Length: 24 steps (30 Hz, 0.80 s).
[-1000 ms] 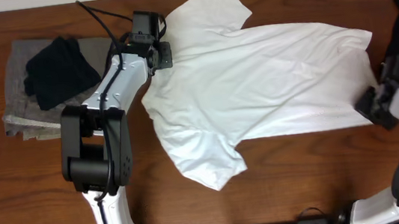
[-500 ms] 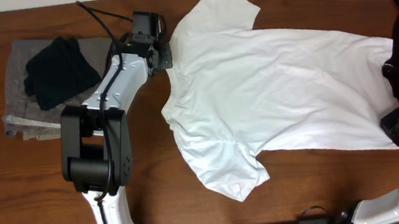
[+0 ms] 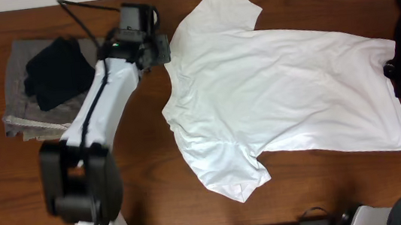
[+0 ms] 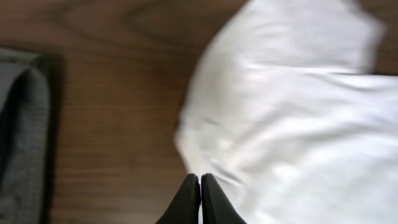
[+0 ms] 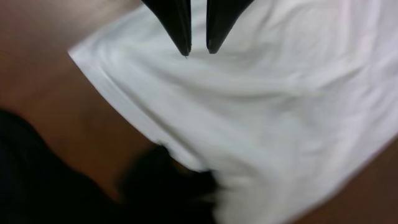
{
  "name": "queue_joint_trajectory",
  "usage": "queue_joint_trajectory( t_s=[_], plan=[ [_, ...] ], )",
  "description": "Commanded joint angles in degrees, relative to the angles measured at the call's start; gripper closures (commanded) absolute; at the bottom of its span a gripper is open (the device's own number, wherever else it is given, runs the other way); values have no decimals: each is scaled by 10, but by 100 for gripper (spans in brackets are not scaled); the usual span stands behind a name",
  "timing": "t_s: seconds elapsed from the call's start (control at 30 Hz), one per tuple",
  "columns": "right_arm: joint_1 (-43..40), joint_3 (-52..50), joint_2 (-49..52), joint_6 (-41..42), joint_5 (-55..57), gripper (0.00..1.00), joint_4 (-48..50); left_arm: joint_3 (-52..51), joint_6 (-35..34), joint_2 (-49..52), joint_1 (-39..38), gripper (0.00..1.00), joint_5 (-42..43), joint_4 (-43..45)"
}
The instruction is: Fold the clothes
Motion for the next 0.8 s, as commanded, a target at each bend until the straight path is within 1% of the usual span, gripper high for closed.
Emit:
queue_joint_trajectory(
  t_s=[0.0, 0.07, 0.1, 0.23, 0.27, 0.3, 0.33, 0.4, 0.43, 0.47, 0.53, 0.63, 0.7, 0.77],
  plan=[
    [52, 14, 2, -37, -20, 90, 16, 4, -26, -19, -5, 94, 105, -47],
    [74, 14, 3, -37, -18, 89, 39, 4, -38, -20, -8, 94, 125, -100],
    [83, 14, 5, -37, -18, 89, 50, 4, -45, -19, -12, 94, 132, -141],
    [100, 14, 16, -37, -19, 85, 78, 2, -46, -19, -36, 94, 134, -265],
    [101, 14, 19, -37, -19, 80, 81, 2, -45, -19, -44, 94, 134, -287],
    [102, 14, 24, -37, -19, 72, 85, 2, -44, -19, -53, 94, 134, -308],
    [102, 14, 29, -37, -19, 61, 89, 2, -44, -19, -61, 94, 134, -322],
    [102, 14, 38, -37, -19, 34, 91, 2, -44, -20, -72, 94, 130, -337],
    [102, 14, 43, -37, -19, 20, 91, 2, -45, -21, -75, 94, 122, -339],
    [102, 14, 48, -37, -19, 1, 91, 2, -49, -21, -75, 94, 107, -337],
    [102, 14, 57, -37, -19, 1, 91, 2, -69, -21, -72, 94, 78, -327],
    [102, 14, 66, -36, -19, 1, 89, 2, -98, -21, -63, 94, 75, -309],
    [102, 14, 68, -37, -19, 1, 80, 2, -98, -21, -61, 94, 80, -316],
    [102, 14, 68, -37, -19, 1, 75, 2, -98, -21, -68, 94, 80, -342]
  ],
)
